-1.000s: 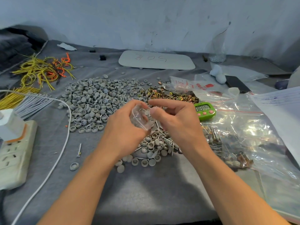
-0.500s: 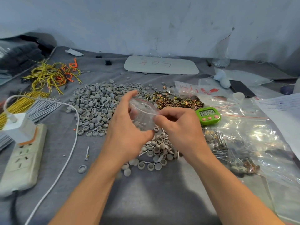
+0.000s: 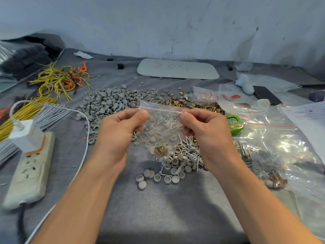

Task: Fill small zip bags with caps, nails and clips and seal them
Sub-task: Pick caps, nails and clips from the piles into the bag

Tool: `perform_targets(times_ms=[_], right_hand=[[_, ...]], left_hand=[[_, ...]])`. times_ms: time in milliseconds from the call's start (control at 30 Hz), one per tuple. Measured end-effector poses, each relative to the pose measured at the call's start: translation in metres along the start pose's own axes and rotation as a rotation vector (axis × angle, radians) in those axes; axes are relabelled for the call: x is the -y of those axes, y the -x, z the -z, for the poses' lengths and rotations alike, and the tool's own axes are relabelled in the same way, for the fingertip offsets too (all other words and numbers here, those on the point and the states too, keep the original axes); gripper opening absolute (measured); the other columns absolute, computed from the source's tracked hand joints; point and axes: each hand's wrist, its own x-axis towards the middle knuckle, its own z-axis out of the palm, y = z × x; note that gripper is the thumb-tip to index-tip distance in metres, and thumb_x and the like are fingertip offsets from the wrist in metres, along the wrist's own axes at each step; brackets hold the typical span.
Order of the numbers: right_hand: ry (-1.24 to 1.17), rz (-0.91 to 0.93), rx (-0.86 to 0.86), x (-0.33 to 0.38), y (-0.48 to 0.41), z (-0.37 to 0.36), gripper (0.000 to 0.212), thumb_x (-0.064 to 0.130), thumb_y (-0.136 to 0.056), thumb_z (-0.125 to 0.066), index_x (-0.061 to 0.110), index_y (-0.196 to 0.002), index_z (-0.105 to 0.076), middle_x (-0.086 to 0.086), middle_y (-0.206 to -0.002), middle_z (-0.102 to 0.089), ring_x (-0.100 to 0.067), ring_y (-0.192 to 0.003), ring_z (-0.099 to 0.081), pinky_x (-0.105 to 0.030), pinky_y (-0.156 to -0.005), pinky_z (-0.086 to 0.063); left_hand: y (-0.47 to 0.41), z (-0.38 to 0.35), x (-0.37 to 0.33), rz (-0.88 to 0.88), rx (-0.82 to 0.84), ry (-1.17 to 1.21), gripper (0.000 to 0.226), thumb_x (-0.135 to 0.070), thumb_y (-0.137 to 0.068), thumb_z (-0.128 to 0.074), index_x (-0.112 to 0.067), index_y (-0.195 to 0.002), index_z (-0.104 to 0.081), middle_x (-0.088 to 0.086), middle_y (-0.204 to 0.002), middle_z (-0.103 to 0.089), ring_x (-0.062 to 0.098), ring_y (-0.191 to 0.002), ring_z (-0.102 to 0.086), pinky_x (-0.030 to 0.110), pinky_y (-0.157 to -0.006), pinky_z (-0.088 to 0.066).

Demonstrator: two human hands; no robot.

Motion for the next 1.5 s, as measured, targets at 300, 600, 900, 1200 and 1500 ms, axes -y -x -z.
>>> perform_targets(times_ms=[300, 600, 900, 1200, 1500], right_hand=[[-0.031, -0.027, 0.027, 0.002, 0.003, -0.004, 0.012, 0.003, -0.084, -0.081, 0.014, -0.078, -0.080, -0.003, -0.070, -0.073, -0.010, -0.056, -0.058, -0.020, -0.056, -0.052], [-0.034, -0.052, 0.052, 0.004, 0.002, -0.008, 0.023, -0.001, -0.085, -0.078, 0.015, -0.069, -0.077, -0.001, -0.066, -0.067, -0.009, -0.054, -0.052, -0.020, -0.053, -0.048], [-0.003, -0.077, 0.082, 0.000, 0.011, -0.007, 0.026, 0.004, -0.089, -0.074, 0.021, -0.070, -0.074, -0.001, -0.069, -0.061, -0.008, -0.061, -0.051, -0.022, -0.062, -0.048], [-0.033, -0.013, 0.129, -0.001, 0.013, -0.021, 0.010, 0.007, -0.085, -0.078, 0.014, -0.077, -0.078, -0.002, -0.071, -0.067, -0.011, -0.065, -0.058, -0.021, -0.062, -0.050], [-0.048, 0.026, 0.166, -0.001, 0.009, -0.025, 0.031, -0.001, -0.087, -0.072, 0.020, -0.066, -0.075, 0.003, -0.065, -0.064, -0.005, -0.060, -0.055, -0.015, -0.059, -0.047]], left_hand=[[0.001, 0.002, 0.004, -0.017, -0.001, -0.073, 0.012, -0.015, -0.084, -0.078, -0.020, -0.073, -0.078, -0.010, -0.061, -0.064, 0.003, -0.054, -0.051, 0.009, -0.057, -0.045], [0.003, 0.000, 0.000, -0.008, 0.006, -0.022, 0.004, -0.020, -0.073, -0.082, -0.024, -0.073, -0.083, -0.003, -0.077, -0.075, 0.005, -0.066, -0.060, 0.015, -0.064, -0.052], [0.005, -0.002, 0.008, -0.058, -0.012, -0.089, 0.015, -0.014, -0.080, -0.081, -0.026, -0.071, -0.082, -0.003, -0.069, -0.072, 0.003, -0.061, -0.062, 0.011, -0.063, -0.050], [0.012, -0.016, 0.007, -0.054, 0.097, -0.082, 0.008, -0.007, -0.078, -0.082, -0.014, -0.080, -0.083, 0.008, -0.085, -0.080, 0.010, -0.071, -0.072, 0.019, -0.064, -0.054], [0.012, -0.022, 0.004, -0.051, 0.048, -0.080, 0.010, -0.002, -0.073, -0.084, -0.012, -0.074, -0.081, 0.010, -0.073, -0.076, 0.019, -0.066, -0.072, 0.030, -0.064, -0.058]])
